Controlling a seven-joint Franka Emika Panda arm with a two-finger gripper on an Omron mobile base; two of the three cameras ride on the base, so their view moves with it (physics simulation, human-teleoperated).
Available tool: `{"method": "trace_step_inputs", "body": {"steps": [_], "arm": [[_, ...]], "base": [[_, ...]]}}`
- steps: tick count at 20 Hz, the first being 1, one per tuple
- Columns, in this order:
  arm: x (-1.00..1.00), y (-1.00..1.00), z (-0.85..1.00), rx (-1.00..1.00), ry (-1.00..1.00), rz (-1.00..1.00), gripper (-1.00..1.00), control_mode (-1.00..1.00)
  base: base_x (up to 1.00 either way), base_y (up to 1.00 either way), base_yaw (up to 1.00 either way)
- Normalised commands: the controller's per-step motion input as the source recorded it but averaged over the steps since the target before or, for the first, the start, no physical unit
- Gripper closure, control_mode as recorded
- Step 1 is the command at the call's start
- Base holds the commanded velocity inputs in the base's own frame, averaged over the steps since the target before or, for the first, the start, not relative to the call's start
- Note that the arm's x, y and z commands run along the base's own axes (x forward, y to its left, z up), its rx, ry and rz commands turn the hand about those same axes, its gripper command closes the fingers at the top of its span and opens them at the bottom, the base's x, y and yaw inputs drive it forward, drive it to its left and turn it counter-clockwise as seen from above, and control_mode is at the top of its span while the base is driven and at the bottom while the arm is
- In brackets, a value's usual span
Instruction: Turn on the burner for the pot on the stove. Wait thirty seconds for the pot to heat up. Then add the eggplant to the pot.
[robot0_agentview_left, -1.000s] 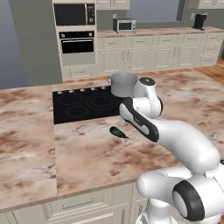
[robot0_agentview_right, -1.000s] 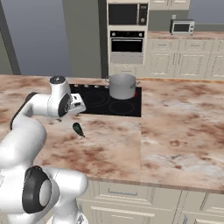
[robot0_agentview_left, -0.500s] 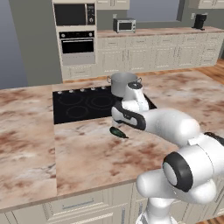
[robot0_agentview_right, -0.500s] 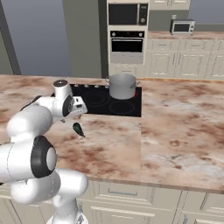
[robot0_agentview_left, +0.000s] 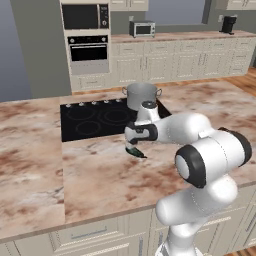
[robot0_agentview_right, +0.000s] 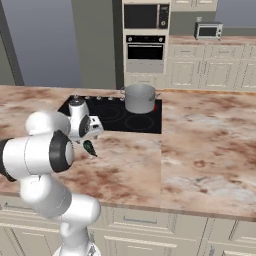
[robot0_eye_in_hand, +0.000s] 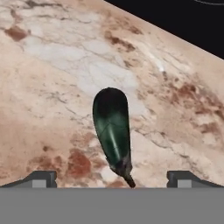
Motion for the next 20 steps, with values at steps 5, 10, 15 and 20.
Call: {"method": "trace_step_inputs", "body": {"steps": [5, 10, 15, 20], "arm": [[0.37, 0.04, -0.49, 0.0, 0.0, 0.0, -1.0, -1.0], [0.22, 0.07, -0.26, 0.0, 0.0, 0.0, -1.0, -1.0], [0.05, 0.01, -0.15, 0.0, 0.0, 0.0, -1.0, -1.0], [0.05, 0.0, -0.2, 0.0, 0.0, 0.0, -1.0, -1.0]], "base": [[0.0, 0.0, 0.0], [0.0, 0.0, 0.0], [0.0, 0.0, 0.0], [0.0, 0.0, 0.0]]}}
